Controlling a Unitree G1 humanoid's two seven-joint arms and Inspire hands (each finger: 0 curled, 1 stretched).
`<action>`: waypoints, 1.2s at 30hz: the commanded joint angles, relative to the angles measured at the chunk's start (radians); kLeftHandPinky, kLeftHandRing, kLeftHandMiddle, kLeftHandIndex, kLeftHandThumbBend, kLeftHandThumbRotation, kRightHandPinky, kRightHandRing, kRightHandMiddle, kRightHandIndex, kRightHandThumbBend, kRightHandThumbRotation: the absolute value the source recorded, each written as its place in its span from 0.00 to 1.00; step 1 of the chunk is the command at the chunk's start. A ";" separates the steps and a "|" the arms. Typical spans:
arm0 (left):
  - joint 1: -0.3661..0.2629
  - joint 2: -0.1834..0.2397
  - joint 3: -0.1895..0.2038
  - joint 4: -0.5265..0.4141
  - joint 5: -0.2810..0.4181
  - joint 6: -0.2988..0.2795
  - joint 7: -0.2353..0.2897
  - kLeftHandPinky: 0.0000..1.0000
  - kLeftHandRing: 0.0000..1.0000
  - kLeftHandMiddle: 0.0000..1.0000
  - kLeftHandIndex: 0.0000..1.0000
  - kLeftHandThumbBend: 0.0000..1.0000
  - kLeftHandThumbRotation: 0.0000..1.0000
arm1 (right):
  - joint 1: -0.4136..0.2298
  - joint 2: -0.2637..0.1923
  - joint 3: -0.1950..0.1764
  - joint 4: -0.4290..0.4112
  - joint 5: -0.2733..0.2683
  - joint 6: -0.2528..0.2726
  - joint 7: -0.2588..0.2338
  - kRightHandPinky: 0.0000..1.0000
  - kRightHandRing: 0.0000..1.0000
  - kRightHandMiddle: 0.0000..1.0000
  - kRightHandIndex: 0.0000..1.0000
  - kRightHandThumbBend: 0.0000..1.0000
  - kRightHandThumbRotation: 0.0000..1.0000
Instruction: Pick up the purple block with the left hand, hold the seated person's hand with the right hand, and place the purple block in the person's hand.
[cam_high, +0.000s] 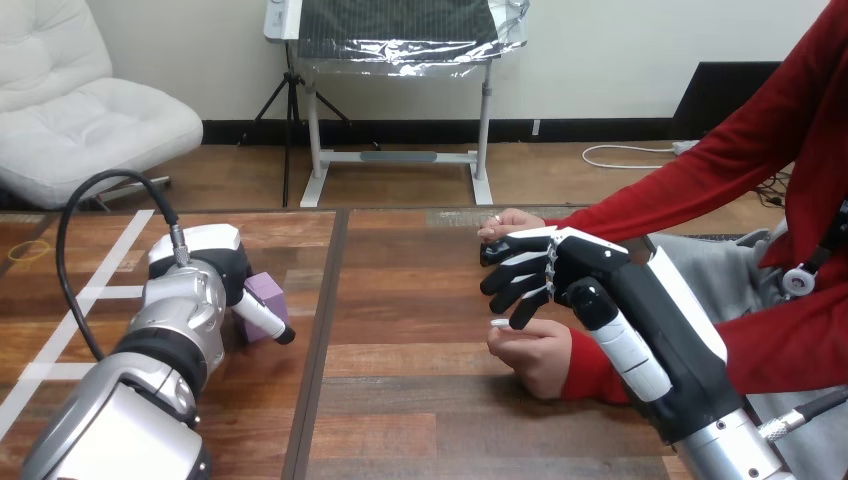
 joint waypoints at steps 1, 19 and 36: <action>-0.075 0.005 -0.019 0.002 0.020 0.002 -0.005 0.75 0.84 0.83 0.81 0.80 0.40 | -0.029 -0.001 0.000 -0.054 0.011 0.002 0.000 0.44 0.55 0.60 0.66 0.84 0.99; -0.081 0.007 -0.005 0.002 0.008 0.009 -0.062 0.61 0.80 0.80 0.80 0.73 0.36 | -0.025 -0.002 0.001 -0.066 0.009 0.004 0.000 0.45 0.56 0.60 0.66 0.85 0.99; -0.076 0.002 0.013 0.000 -0.007 0.018 -0.043 0.62 0.79 0.78 0.64 0.74 0.24 | -0.021 0.001 0.002 -0.077 0.011 0.012 -0.002 0.45 0.56 0.60 0.66 0.85 0.99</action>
